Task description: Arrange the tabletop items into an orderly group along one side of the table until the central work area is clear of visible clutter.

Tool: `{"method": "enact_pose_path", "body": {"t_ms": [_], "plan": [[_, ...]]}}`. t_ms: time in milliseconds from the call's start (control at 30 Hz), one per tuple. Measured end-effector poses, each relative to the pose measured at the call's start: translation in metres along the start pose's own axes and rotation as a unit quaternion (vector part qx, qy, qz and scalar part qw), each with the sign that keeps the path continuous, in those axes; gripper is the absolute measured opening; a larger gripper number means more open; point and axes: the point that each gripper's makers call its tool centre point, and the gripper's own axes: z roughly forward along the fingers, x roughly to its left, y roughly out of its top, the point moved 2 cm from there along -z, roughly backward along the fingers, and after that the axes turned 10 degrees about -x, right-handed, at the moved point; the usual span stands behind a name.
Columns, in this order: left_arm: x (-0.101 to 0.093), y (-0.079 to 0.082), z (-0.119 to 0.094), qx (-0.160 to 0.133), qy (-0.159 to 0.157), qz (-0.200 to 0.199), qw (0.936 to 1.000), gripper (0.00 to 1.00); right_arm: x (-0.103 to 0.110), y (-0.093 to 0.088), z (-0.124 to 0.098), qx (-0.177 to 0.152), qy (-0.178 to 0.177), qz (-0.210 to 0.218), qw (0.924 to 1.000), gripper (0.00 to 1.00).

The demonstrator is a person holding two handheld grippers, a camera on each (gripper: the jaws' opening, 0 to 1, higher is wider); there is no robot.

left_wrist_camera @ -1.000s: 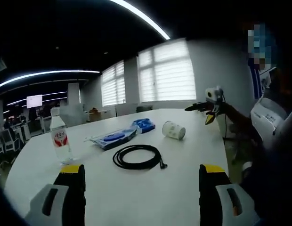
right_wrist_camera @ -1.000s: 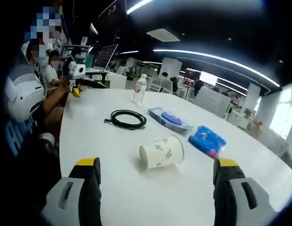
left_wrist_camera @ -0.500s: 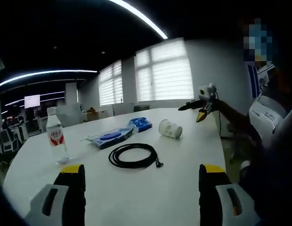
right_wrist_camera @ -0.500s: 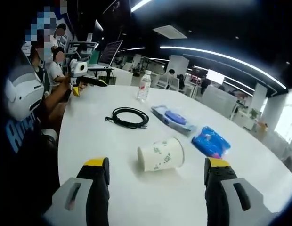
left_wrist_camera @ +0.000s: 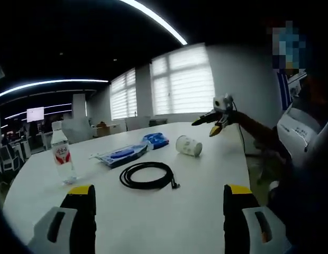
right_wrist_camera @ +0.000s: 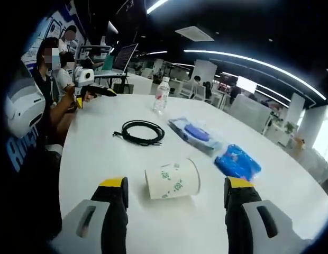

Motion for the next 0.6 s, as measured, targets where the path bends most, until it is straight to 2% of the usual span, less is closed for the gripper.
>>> {"method": "enact_pose_path", "body": {"t_ms": [333, 600], "plan": [[-0.005, 0.0, 0.003, -0.007, -0.003, -0.006, 1.0, 1.0, -0.009, -0.006, 0.011, 0.001, 0.009, 0.018, 0.9998, 0.64], [-0.008, -0.001, 0.003, 0.0, -0.007, -0.002, 1.0, 1.0, -0.015, -0.006, 0.018, 0.008, 0.014, 0.023, 0.9996, 0.66]]}}
